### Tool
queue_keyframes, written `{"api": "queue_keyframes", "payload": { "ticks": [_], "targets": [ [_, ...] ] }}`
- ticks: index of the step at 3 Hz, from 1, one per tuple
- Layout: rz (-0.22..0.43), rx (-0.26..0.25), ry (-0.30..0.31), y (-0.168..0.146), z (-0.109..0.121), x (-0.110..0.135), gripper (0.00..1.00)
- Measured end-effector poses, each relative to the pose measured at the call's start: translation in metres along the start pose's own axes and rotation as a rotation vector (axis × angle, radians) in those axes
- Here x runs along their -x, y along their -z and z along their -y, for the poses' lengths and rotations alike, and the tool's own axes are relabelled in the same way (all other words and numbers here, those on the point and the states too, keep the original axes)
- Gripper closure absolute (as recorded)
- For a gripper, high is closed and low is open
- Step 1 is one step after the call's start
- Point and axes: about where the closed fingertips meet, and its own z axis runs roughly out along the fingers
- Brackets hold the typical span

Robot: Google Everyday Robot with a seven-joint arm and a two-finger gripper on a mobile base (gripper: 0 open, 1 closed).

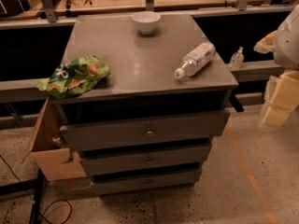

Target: Move green rice chip bag near white bowl

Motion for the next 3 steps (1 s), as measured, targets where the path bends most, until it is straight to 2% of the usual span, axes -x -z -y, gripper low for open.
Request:
{"api": "queue_keyframes", "payload": {
  "ticks": [1, 2, 3],
  "targets": [
    [0.0, 0.0, 0.0, 0.0, 0.0, 0.0, 0.0],
    [0.116, -0.014, -0.007, -0.002, 0.007, 0.018, 0.0],
    [0.377, -0.06, -0.018, -0.01, 0.037, 0.063, 0.0]
  ]
}}
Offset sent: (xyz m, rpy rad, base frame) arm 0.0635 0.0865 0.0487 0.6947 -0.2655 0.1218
